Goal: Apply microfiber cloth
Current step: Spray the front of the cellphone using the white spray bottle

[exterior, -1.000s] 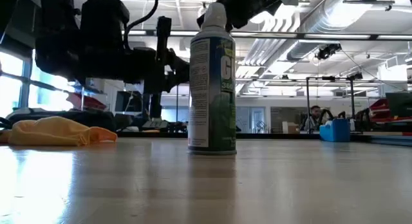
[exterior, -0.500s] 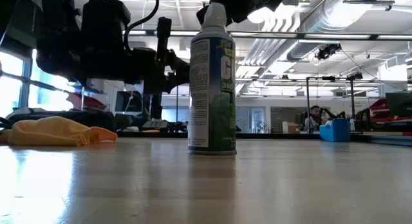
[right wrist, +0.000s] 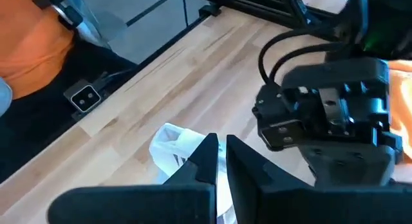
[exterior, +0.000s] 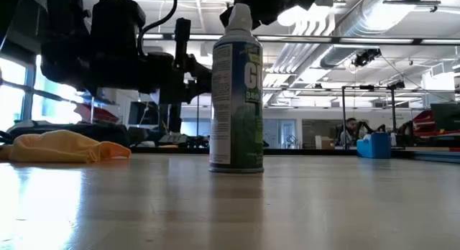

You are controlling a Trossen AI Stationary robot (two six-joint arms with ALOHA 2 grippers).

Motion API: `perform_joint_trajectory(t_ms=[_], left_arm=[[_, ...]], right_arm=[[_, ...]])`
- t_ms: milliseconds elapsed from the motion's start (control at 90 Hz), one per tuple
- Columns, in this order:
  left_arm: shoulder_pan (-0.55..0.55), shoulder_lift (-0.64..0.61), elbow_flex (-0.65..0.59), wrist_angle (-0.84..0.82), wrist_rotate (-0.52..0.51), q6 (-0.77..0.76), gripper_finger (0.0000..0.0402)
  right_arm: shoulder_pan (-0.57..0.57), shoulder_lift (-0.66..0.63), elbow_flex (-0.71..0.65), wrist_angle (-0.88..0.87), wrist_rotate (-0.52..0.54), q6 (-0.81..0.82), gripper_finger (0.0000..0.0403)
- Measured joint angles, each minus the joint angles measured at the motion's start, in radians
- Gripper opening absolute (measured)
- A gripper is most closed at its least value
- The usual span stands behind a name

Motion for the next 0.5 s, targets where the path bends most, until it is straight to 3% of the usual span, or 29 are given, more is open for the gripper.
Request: perform_joint_trajectory(t_ms=[500], left_arm=[[-0.002,0.000,0.028,0.000,0.013,0.004,0.0008]], right_arm=[[0.004,0.022,0.003,-0.028,-0.007,0.002,0.0000]])
